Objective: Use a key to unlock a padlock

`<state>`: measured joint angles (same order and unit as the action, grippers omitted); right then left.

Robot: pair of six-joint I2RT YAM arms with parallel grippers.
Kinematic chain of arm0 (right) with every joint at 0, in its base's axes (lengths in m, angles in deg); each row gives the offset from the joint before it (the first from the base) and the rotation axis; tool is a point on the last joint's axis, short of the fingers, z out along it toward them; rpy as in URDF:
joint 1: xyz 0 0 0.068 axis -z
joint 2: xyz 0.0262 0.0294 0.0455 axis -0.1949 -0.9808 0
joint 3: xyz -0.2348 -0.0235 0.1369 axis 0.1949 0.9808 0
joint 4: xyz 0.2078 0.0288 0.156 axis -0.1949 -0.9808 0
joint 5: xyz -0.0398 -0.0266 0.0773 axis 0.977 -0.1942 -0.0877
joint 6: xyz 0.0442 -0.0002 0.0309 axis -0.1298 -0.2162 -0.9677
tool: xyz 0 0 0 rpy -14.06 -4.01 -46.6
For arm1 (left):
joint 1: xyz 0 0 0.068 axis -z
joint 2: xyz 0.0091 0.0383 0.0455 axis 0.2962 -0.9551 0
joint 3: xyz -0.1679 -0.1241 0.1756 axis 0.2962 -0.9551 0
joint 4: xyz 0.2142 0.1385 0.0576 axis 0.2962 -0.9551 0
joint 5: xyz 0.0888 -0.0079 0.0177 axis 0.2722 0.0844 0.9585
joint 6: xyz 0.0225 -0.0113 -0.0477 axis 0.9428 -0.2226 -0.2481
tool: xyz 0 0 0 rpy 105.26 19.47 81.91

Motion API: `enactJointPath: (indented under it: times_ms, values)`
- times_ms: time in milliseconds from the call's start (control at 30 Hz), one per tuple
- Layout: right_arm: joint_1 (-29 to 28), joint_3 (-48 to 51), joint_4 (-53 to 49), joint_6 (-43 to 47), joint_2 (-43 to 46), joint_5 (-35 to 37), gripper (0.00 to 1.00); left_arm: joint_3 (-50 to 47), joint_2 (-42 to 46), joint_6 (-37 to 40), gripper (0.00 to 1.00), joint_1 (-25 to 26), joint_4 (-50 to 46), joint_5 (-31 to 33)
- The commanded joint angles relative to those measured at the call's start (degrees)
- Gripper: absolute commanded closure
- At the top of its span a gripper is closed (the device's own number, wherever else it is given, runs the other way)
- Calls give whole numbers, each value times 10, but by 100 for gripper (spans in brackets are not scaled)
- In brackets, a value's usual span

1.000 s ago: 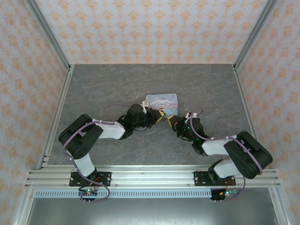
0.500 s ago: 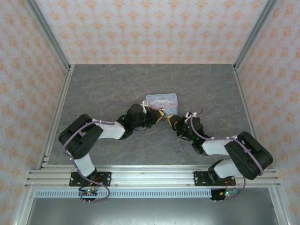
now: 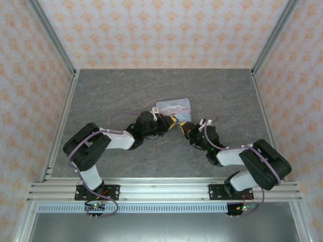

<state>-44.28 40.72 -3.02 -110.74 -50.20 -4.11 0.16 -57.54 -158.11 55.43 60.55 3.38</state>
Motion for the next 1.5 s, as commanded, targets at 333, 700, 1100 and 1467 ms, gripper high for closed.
enactJointPath:
  times_ms: [333, 700, 1100, 1467]
  values:
    - [40, -19, 87, -23, -24, -70, 100, 12, 12, -6, 100, 6, 51, -21]
    - [41, -44, 85, -46, -41, -104, 100, 14, 13, -5, 100, 6, 42, -20]
    - [40, -66, 74, -49, -66, -126, 100, 14, 15, 10, 100, 7, 20, -23]
    - [62, -95, 34, -24, -85, -170, 100, 18, 24, 39, 100, 7, -32, -30]
